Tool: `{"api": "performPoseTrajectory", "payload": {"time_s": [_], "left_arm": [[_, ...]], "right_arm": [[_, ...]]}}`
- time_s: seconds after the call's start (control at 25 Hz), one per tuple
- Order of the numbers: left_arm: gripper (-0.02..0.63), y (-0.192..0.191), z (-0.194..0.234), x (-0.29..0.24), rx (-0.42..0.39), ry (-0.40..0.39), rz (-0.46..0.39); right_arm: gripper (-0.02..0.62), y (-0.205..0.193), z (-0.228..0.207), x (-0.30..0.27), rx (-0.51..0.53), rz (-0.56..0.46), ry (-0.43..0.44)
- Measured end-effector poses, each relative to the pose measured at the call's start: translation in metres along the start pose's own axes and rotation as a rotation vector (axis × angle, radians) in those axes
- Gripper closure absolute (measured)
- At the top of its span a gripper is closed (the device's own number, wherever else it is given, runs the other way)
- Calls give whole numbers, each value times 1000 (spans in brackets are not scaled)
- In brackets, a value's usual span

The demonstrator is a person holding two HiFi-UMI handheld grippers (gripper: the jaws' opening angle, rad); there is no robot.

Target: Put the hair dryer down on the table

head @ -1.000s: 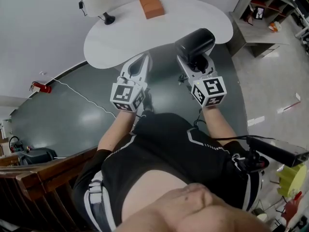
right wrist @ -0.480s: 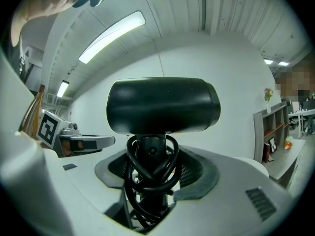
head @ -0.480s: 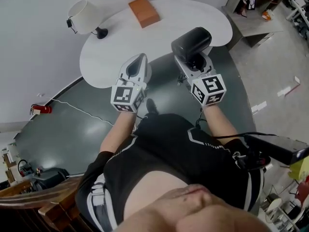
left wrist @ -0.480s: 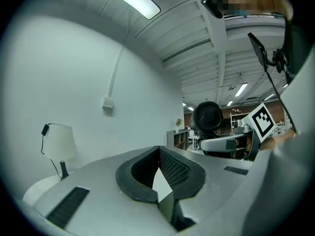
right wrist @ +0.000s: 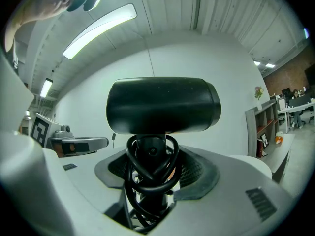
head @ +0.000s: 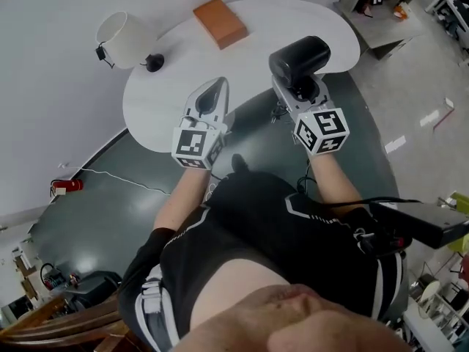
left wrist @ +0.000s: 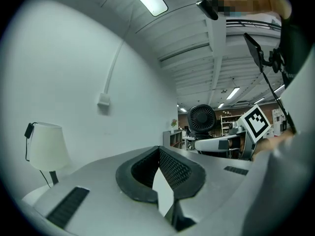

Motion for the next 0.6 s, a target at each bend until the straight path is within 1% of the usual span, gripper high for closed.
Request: {"api": "performPoseTrajectory", "payload": {"time_s": [0.12, 0.2, 0.28, 0.4, 0.6], "left_arm": [[574, 5, 22, -3, 23, -40, -27], [574, 9, 35, -5, 18, -61, -48], [574, 10, 48, -11, 10, -85, -49], [574, 7, 68, -19, 19, -119, -43], [574, 10, 93, -27, 17, -163, -71]], "right_arm": [[339, -2, 9, -18, 14, 8, -44], [339, -2, 15, -32, 22, 5, -71], [339, -1, 20, -45, 7, -4, -93], [339, -1, 26, -64, -9, -9, -126], [339, -3, 33, -84, -48, -13, -191]]}}
Point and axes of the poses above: the fingertips, and each gripper's own axes: x backward along the fingers, z to its left, y out of its top, the point moved 9 cm from there along x, backward along the fingers, and after that the axes turned 2 degrees about -z, right-handed, at the moved point
